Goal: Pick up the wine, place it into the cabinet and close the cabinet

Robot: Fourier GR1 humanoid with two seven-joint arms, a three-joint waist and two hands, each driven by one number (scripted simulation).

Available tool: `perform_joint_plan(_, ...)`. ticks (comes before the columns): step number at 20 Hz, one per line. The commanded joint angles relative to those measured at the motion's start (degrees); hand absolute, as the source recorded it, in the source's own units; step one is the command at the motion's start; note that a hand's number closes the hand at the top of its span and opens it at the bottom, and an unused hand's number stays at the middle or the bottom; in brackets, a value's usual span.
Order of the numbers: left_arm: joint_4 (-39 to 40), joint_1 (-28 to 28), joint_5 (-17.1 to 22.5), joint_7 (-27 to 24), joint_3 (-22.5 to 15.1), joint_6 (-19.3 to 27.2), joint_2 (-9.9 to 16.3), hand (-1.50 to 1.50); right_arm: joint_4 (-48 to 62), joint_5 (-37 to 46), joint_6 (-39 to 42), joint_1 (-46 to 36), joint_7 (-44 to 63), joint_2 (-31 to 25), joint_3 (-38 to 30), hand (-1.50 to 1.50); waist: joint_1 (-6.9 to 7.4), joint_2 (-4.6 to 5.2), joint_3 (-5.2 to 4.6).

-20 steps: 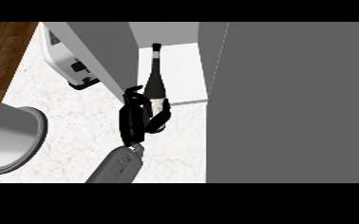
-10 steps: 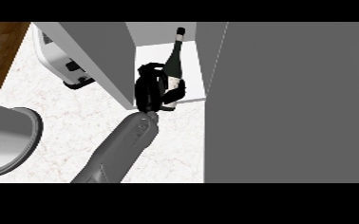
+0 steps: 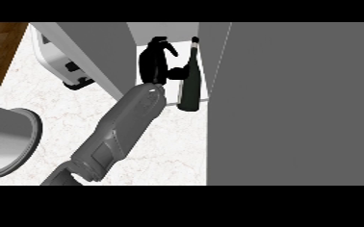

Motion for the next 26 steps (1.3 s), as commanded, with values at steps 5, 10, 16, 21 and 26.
perform_joint_plan(5,9.9,-3.7,0.1,-2.0,0.1,-0.1,0.0,-1.50,-3.6,-4.4,0.8,2.4,1.1,-1.0,-1.1,-1.50,-0.75,0.48,-0.04)
perform_joint_plan(10,10.4,-3.6,2.1,-3.0,0.8,0.9,0.0,-1.50,-3.2,-4.5,0.7,1.4,1.6,-0.6,0.8,-1.50,-0.65,0.49,-0.10)
perform_joint_plan(16,7.2,-2.6,6.0,-11.1,5.0,1.7,0.0,-1.50,-4.7,-6.0,0.1,2.5,1.8,-0.7,-0.5,-1.50,0.77,0.18,-0.19)
perform_joint_plan(21,3.2,-1.0,11.5,-17.5,7.7,0.1,0.0,-1.50,-1.5,-5.5,0.8,-0.4,1.1,-1.4,-1.2,-1.50,1.17,0.23,-0.16)
perform_joint_plan(26,0.3,-0.7,16.2,-23.8,9.8,-0.3,0.0,-1.50,-5.3,-6.4,-0.7,2.9,2.5,-1.0,-1.1,-1.50,1.88,-0.50,-0.14)
